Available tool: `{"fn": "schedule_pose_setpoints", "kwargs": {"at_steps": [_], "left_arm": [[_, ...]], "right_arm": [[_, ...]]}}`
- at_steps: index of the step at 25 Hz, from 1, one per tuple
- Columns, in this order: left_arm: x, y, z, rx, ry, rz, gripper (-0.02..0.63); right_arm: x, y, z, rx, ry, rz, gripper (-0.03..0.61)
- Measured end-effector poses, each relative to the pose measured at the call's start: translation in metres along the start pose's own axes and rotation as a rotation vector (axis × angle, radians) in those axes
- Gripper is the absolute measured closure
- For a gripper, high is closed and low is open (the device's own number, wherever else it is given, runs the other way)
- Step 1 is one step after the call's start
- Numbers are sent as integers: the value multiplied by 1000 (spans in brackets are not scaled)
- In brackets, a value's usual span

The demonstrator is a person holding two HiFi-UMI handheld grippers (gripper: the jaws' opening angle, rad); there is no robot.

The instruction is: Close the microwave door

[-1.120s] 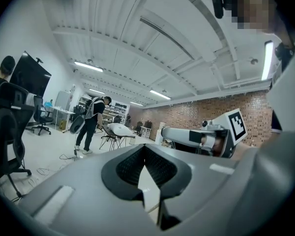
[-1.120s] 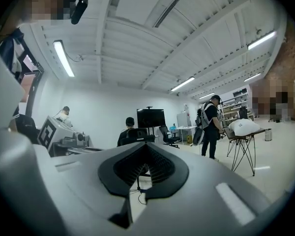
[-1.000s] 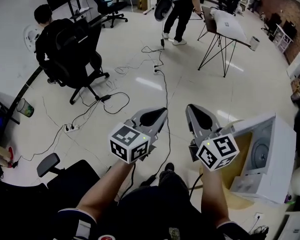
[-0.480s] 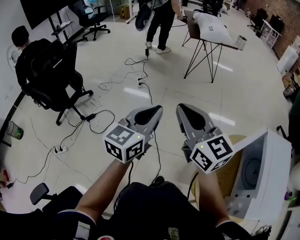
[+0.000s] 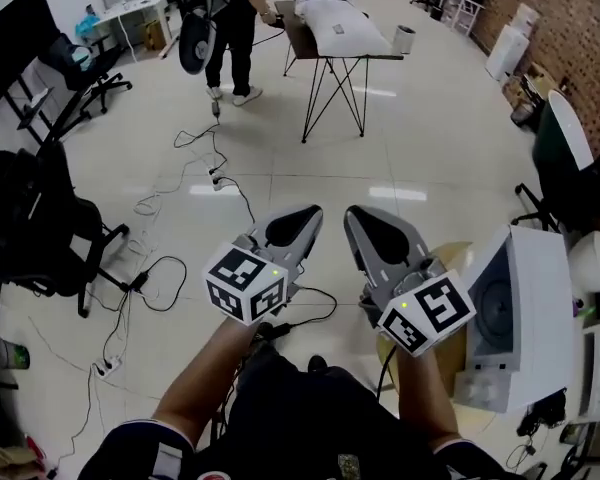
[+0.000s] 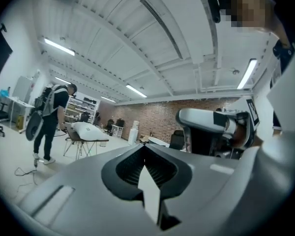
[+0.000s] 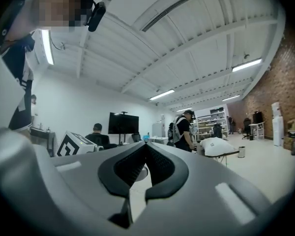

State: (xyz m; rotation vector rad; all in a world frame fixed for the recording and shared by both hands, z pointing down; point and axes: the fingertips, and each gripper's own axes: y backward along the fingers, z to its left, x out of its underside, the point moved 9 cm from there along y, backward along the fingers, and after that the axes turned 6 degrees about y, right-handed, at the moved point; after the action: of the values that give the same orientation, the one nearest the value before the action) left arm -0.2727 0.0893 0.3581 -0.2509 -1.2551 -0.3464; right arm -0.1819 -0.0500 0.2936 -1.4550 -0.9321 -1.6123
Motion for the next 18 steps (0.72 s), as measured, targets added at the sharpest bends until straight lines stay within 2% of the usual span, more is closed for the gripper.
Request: {"fn": "schedule_pose_setpoints", "kwargs": {"at_steps": [4, 8, 12, 18], "left_arm": [[-8, -46, 21, 203, -19, 70, 603], [-12, -86, 21, 382, -40, 116, 603], [-5, -116, 2, 570, -42, 187, 603], [21, -147, -55, 821, -57, 277, 603]], "right_arm": [[1, -5, -21, 218, 7, 9, 577], [2, 13, -33, 430, 19, 13, 577], [8, 46, -29, 658, 9, 38, 577], [18, 118, -10, 971, -9, 79, 577]]}}
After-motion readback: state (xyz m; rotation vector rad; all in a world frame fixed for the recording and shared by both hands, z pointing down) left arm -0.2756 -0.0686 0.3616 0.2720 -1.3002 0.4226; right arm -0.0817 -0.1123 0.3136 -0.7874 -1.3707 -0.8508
